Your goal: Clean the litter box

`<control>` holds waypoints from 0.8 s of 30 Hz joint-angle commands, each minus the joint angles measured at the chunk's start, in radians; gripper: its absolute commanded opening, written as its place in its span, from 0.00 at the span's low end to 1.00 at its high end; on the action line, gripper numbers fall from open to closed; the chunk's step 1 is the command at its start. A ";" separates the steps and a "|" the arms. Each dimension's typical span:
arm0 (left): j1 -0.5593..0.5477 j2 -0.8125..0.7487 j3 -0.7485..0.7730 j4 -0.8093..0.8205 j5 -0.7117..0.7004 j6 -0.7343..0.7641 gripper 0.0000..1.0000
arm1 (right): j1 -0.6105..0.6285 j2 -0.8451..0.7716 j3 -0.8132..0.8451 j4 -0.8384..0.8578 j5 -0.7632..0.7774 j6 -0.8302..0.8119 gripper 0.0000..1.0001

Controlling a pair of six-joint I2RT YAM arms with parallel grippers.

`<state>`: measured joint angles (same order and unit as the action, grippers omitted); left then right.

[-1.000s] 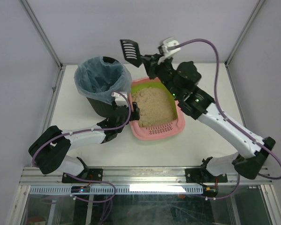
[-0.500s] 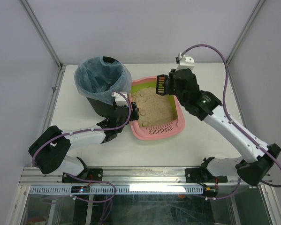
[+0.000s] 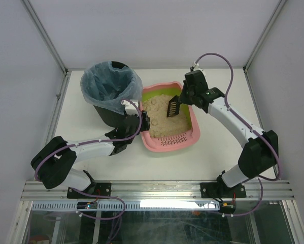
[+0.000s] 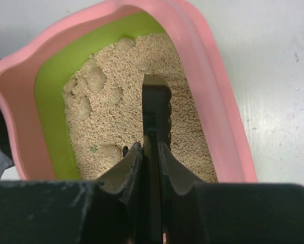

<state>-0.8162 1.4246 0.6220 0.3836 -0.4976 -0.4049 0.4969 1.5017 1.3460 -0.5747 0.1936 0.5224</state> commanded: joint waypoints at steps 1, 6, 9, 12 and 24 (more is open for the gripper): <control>0.006 0.024 0.028 0.042 0.031 0.028 0.53 | -0.008 0.059 0.007 0.077 -0.052 0.061 0.00; 0.005 0.048 0.044 0.033 0.041 0.038 0.48 | -0.008 0.144 0.003 0.100 -0.054 0.096 0.00; 0.005 0.060 0.051 0.028 0.062 0.045 0.42 | -0.008 0.177 -0.031 0.151 -0.085 0.132 0.00; 0.005 0.068 0.056 0.026 0.076 0.050 0.38 | -0.007 0.202 -0.090 0.235 -0.143 0.188 0.00; 0.004 0.074 0.061 0.024 0.082 0.057 0.35 | 0.028 0.241 -0.310 0.639 -0.344 0.287 0.00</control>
<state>-0.8097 1.4704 0.6594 0.3901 -0.4965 -0.3771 0.4755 1.7309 1.1088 -0.0086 -0.0566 0.7918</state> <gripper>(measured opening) 0.486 0.174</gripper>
